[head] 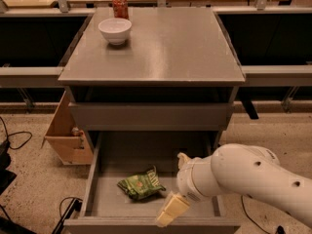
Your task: Place green jalapeno chip bag into middle drawer
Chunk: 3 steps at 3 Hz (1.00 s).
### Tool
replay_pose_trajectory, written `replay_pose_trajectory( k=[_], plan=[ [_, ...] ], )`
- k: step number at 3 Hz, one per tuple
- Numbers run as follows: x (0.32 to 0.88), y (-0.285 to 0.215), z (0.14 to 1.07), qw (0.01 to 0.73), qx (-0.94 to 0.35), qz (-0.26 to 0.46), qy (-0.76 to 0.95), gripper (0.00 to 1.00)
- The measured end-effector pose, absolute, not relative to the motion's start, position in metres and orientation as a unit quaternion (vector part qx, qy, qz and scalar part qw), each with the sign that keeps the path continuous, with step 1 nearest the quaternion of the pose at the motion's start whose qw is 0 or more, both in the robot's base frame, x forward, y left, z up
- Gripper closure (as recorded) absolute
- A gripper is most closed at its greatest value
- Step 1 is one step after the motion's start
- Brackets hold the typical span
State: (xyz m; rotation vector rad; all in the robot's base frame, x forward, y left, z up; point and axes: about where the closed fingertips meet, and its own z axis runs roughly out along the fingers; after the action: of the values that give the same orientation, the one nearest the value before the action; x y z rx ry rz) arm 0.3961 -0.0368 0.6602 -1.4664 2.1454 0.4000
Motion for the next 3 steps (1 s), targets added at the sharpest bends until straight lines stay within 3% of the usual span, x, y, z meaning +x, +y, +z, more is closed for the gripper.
replay_pose_trajectory(
  k=[3],
  plan=[
    [0.408, -0.069, 0.700, 0.251, -0.548, 0.089, 0.793, 0.00]
  ],
)
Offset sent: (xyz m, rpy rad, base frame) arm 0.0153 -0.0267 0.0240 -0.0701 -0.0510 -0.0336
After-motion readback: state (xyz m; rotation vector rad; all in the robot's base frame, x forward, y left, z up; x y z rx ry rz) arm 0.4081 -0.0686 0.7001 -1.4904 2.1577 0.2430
